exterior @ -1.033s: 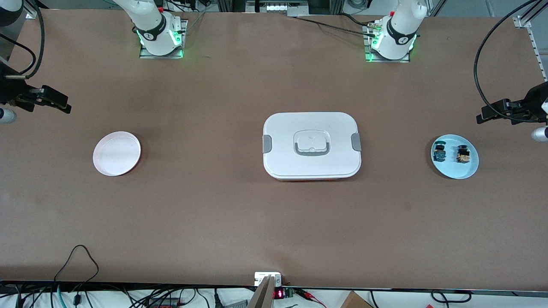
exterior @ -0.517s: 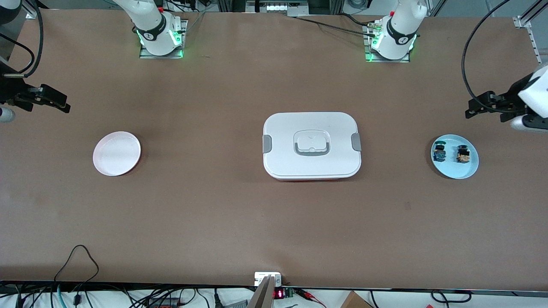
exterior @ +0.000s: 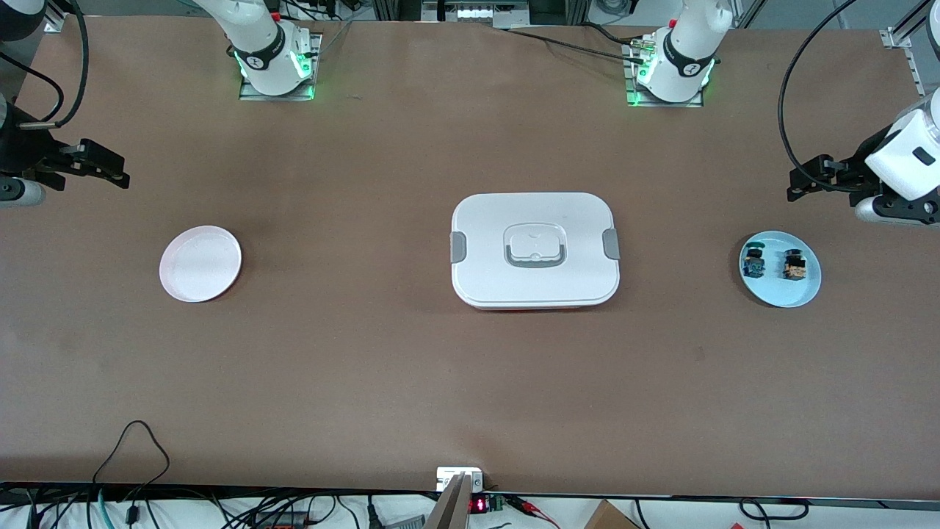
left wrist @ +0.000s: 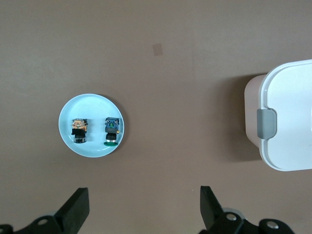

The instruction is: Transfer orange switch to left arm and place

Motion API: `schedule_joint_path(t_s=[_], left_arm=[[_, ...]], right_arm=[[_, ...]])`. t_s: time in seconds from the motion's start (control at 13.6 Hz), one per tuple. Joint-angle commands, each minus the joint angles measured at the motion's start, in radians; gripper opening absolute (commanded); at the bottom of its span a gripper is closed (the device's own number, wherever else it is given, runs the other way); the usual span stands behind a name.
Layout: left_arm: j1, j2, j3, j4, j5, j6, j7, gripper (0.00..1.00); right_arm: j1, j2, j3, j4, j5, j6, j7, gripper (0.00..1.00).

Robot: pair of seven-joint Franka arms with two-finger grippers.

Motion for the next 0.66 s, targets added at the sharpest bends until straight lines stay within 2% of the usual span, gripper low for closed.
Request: schedule_joint_path(t_s=[0.0,0.59], left_arm=[[0.002,-0.019,-0.003,0.002,0.028,-0.023,-0.014,1.0],[0.0,-0.015,-0.001,0.021,0.028,-0.082,-0.065,1.0]], right_arm=[[0.004,-0.006,0.0,0.007,0.002,-0.017,0.014,1.0],[0.004,-0.013,0.0,0.005,-0.001,-0.086,0.059,1.0]])
